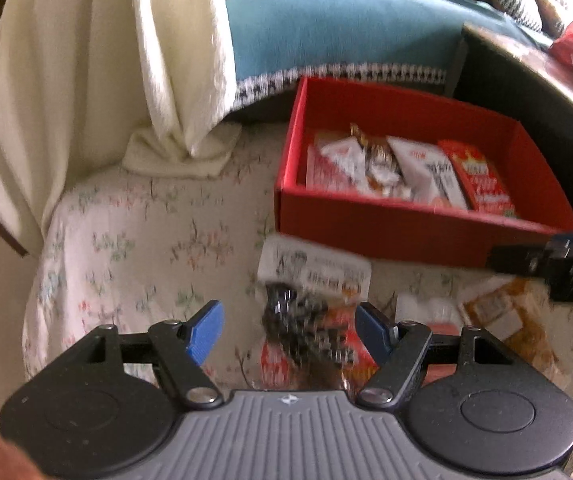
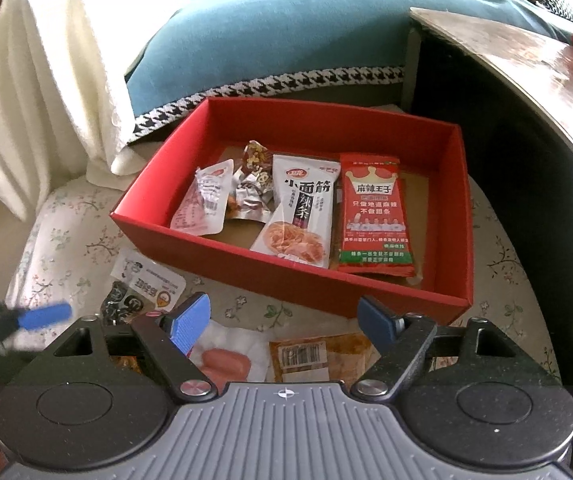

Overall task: Organize snacks
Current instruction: 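Move both tools back from the red box to the snack pile, then grasp the dark braised-duck pouch with the left tool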

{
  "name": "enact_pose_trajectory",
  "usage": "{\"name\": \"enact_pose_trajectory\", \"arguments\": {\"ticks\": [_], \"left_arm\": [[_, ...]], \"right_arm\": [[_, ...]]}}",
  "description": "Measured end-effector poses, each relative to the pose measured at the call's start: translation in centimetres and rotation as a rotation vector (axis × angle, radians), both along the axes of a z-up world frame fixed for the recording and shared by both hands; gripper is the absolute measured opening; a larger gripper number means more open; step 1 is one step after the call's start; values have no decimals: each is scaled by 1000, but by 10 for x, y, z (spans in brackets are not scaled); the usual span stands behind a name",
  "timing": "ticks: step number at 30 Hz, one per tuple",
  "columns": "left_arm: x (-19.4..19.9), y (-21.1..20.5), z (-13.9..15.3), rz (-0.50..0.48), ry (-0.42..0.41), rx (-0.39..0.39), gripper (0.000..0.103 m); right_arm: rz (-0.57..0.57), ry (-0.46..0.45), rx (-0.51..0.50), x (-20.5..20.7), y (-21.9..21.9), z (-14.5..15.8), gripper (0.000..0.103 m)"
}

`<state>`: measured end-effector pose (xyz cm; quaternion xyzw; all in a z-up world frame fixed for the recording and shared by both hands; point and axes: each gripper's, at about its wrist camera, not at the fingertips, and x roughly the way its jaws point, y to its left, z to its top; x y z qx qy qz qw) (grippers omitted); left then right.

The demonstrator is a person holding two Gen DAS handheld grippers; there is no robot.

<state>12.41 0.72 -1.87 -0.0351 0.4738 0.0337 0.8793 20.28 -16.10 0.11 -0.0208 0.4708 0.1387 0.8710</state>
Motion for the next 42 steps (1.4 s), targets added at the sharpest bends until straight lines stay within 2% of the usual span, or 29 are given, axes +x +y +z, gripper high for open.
{"name": "enact_pose_trajectory", "arguments": {"ticks": [4, 7, 11, 14, 15, 21, 25, 28, 31, 36, 42], "left_arm": [[-8, -12, -13, -29, 46, -14, 66], [-6, -21, -22, -44, 60, 5, 66], [-4, -18, -27, -15, 55, -5, 69], [-5, -7, -24, 4, 62, -43, 56], [-6, -4, -21, 8, 61, -59, 56], [-11, 14, -20, 41, 70, -104, 57], [-7, 16, -31, 47, 118, -105, 66], [-8, 14, -32, 49, 106, -96, 70], [-11, 17, -31, 53, 103, -120, 66], [-23, 27, -25, 57, 87, -100, 63], [-38, 62, -13, 133, 33, -149, 62]], "right_arm": [[0, -5, 13, -1, -4, 3, 86], [4, -7, 19, -2, -7, 4, 86], [-11, -4, 30, 0, -14, 4, 86], [-14, -7, 44, 1, -16, 7, 86], [-10, -10, 47, 1, -16, 8, 86], [12, -10, 44, 0, -11, 8, 86], [18, -2, 35, 1, -9, 6, 87], [25, 5, 28, 1, -7, 5, 87], [33, 14, 22, 2, -5, 2, 87], [76, 52, 20, 3, 8, -6, 87], [139, 130, 28, 2, 40, -24, 87]]}}
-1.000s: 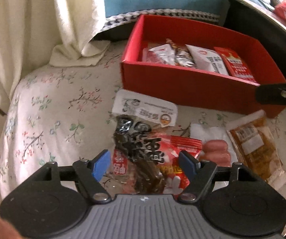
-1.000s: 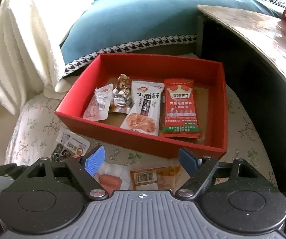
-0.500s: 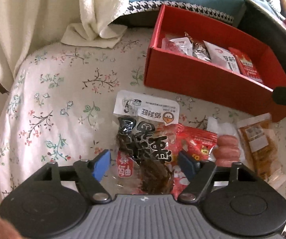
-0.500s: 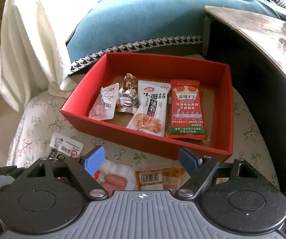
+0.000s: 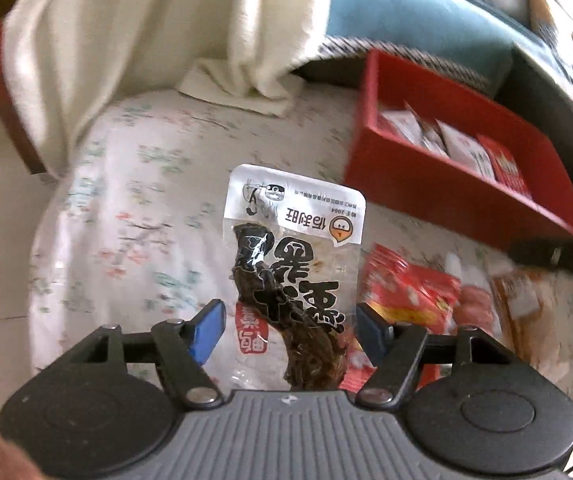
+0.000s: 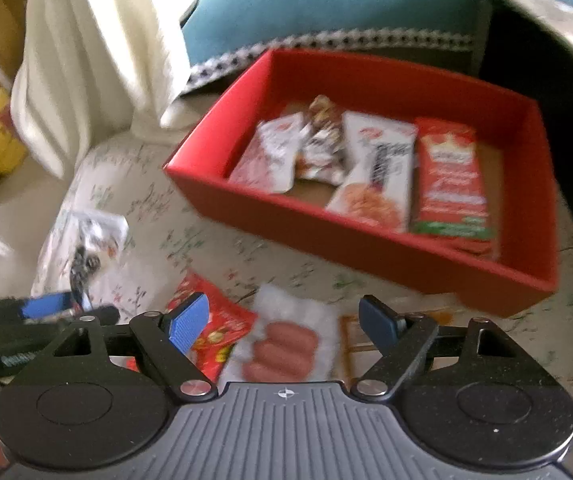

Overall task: Organize snacks
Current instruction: 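Grasp the dark braised-duck pouch with the left tool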

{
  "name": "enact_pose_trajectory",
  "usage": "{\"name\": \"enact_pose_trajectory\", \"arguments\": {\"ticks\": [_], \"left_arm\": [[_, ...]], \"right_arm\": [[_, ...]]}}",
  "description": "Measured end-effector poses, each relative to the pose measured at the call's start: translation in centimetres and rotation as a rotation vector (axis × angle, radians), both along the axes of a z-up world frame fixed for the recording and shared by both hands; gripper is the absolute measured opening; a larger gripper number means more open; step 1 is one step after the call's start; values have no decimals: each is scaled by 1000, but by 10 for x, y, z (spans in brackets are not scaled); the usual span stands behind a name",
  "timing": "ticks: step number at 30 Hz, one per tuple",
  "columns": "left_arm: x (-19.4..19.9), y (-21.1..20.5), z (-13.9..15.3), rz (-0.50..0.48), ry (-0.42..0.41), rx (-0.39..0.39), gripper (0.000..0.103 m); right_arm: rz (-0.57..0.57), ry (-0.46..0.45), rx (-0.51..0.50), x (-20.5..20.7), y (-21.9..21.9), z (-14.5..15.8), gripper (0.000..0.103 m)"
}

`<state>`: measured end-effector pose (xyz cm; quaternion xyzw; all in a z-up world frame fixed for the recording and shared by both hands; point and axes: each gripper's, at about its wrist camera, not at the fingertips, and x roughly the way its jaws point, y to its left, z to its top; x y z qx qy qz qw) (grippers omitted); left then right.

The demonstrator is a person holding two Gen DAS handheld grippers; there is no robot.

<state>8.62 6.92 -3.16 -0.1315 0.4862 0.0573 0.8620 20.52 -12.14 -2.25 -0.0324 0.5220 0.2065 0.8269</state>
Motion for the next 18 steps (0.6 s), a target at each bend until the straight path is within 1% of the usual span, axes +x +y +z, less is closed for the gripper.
{"name": "enact_pose_trajectory", "arguments": {"ticks": [3, 6, 7, 9, 13, 15, 18], "left_arm": [[-5, 17, 4, 35, -19, -30, 62], [-8, 29, 9, 51, -39, -60, 62], [-9, 31, 11, 52, -42, -68, 61], [-10, 35, 14, 49, -49, -83, 62], [-11, 41, 20, 49, -74, -113, 62], [-13, 46, 22, 54, -81, -131, 62], [-17, 53, 25, 58, -95, -151, 62]], "right_arm": [[24, 53, -7, -2, 18, -13, 87], [31, 125, 21, -5, 32, -26, 88], [28, 144, 35, -6, 36, -30, 94], [21, 133, 38, -11, 43, -31, 95], [-3, 172, 117, -13, 50, -29, 93], [4, 147, 118, -15, 55, -24, 93], [10, 172, 141, -16, 60, -28, 93]]}}
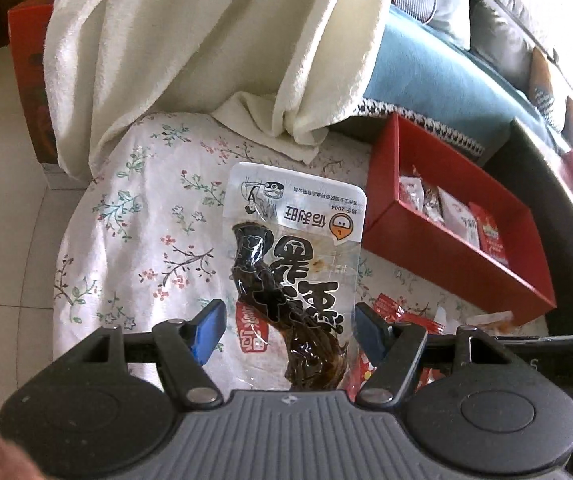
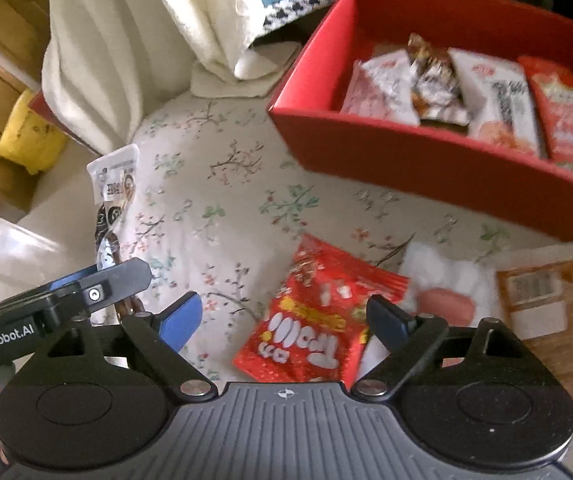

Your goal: Organize snacks

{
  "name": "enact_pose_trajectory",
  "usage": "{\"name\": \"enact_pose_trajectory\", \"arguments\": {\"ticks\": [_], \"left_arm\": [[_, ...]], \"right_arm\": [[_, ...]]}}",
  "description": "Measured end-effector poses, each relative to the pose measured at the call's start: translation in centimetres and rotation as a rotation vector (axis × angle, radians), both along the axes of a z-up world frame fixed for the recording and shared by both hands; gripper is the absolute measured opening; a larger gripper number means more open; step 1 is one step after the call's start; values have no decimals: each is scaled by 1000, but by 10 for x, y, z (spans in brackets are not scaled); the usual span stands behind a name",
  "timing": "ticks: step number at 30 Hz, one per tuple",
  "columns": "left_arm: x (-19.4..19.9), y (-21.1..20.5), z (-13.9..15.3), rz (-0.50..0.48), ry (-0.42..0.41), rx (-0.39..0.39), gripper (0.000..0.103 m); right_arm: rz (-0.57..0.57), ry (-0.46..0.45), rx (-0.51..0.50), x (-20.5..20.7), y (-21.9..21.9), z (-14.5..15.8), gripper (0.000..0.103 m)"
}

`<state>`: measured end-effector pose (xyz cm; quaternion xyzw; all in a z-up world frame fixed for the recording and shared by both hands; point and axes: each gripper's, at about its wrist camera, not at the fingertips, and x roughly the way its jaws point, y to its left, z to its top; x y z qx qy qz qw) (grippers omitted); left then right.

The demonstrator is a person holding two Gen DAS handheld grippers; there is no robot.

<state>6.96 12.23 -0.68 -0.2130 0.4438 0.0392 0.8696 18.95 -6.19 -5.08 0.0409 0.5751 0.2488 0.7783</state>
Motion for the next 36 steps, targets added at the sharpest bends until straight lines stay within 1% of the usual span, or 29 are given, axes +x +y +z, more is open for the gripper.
{"name": "enact_pose_trajectory", "arguments": {"ticks": [2, 5, 8, 11, 13, 14, 18, 22, 25, 28, 30, 31, 33, 34, 36], "left_arm": [[-2, 5, 1, 11, -1, -3, 62], [-2, 10, -3, 19, 10, -4, 62], [-2, 8, -5, 13, 15, 6, 62], [-2, 8, -6, 19, 19, 11, 62], [-3, 10, -7, 23, 22, 10, 62], [-2, 10, -7, 22, 23, 9, 62], [-2, 8, -7, 14, 24, 2, 62], [-2, 8, -4, 14, 11, -10, 62], [-3, 9, -3, 13, 6, -21, 62], [-4, 11, -3, 13, 4, -27, 62], [-5, 13, -3, 17, 4, -33, 62], [-5, 14, -3, 18, 3, -36, 62], [-5, 15, -2, 17, -1, -41, 62], [-5, 14, -2, 16, -3, -43, 62], [-5, 13, -1, 11, -5, -45, 62]], "right_arm": [[14, 9, -10, 0, 6, -6, 94], [23, -36, -55, 1, 18, -12, 94], [57, -85, -137, 0, 25, -18, 94], [76, -84, -134, 0, 21, -13, 93], [133, -78, -168, -3, 21, -12, 93], [123, -73, -171, -4, 18, -11, 93], [55, -16, -60, -7, 0, -1, 93], [12, 9, 14, -12, -7, 5, 93], [8, 2, -8, -14, -7, 2, 94], [-21, 61, 8, -14, -10, -7, 94], [-13, 85, 41, -18, -8, -9, 94], [-26, 89, 47, -19, -7, -11, 94], [-48, 100, 11, -18, -5, -19, 94], [-62, 109, 0, -16, -4, -24, 97], [-102, 107, 13, -8, -5, -25, 96]]}}
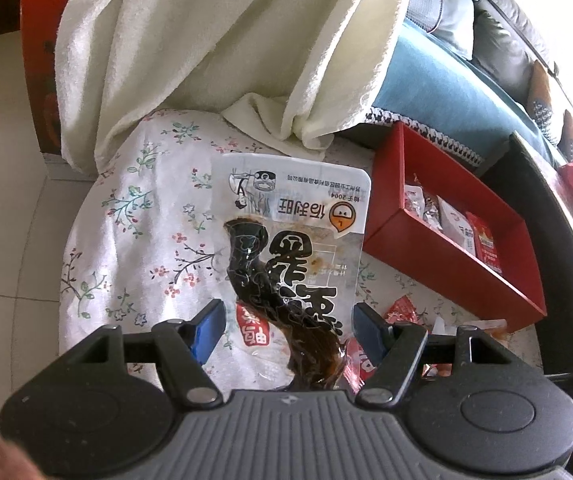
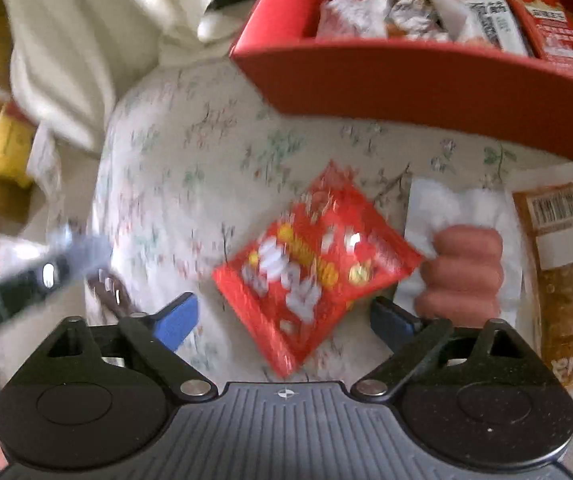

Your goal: Organize snacks

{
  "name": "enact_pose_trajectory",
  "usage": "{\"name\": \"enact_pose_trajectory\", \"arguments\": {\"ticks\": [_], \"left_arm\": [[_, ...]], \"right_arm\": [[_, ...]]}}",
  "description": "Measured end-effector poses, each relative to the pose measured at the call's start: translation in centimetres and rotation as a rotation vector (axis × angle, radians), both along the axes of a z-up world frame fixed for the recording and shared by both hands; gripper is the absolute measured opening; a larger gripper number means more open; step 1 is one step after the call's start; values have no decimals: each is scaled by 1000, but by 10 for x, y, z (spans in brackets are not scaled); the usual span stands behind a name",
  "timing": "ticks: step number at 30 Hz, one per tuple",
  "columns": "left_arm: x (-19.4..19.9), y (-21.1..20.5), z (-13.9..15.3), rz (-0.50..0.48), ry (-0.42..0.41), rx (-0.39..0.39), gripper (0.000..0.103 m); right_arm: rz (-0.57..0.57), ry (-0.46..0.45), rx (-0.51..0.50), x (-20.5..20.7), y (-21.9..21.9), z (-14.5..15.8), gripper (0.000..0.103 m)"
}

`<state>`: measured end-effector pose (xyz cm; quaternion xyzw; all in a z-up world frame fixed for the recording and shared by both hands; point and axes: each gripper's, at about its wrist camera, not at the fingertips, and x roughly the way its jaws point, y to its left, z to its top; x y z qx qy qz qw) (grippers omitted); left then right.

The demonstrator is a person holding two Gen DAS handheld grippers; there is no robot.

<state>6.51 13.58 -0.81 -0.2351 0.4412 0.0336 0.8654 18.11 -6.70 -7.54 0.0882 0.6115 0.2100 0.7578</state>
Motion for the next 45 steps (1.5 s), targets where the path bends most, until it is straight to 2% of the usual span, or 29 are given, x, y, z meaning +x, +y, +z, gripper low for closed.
{"name": "enact_pose_trajectory", "arguments": {"ticks": [3, 5, 7, 9, 12, 15, 17, 18, 19, 23, 28, 36, 42, 45], "left_arm": [[-1, -1, 1, -8, -4, 1, 62], [-1, -1, 1, -7, -4, 0, 62], [0, -1, 0, -8, -1, -1, 62], [-1, 0, 0, -6, 1, -2, 62], [0, 0, 0, -8, -1, -6, 62], [1, -3, 0, -13, 2, 4, 62], [1, -3, 0, -14, 2, 9, 62], [1, -3, 0, -14, 1, 3, 62], [0, -2, 1, -13, 0, 2, 62], [0, -3, 0, -15, 3, 5, 62], [4, -11, 1, -36, 1, 10, 62], [13, -27, 9, -66, -22, 15, 62], [25, -48, 20, -88, -61, 79, 62], [32, -57, 25, -101, -74, 86, 62]], "right_arm": [[6, -57, -57, 14, 8, 7, 96], [58, -109, -144, 21, 20, 6, 96], [140, -117, -209, 24, 31, 3, 97], [153, -106, -222, 25, 35, -2, 100], [152, -142, -251, 24, 43, -3, 98], [217, -205, -336, 16, 52, -6, 92], [271, -243, -372, 7, 54, -7, 84], [281, -250, -368, 5, 51, -5, 81], [280, -252, -370, 4, 47, -3, 73], [266, -241, -347, 8, 33, 5, 69], [232, -252, -272, 6, 16, 20, 68], [145, -319, -154, 10, -11, 57, 68], [94, -345, -125, 17, -30, 69, 68], [75, -358, -117, 20, -40, 75, 68]]}}
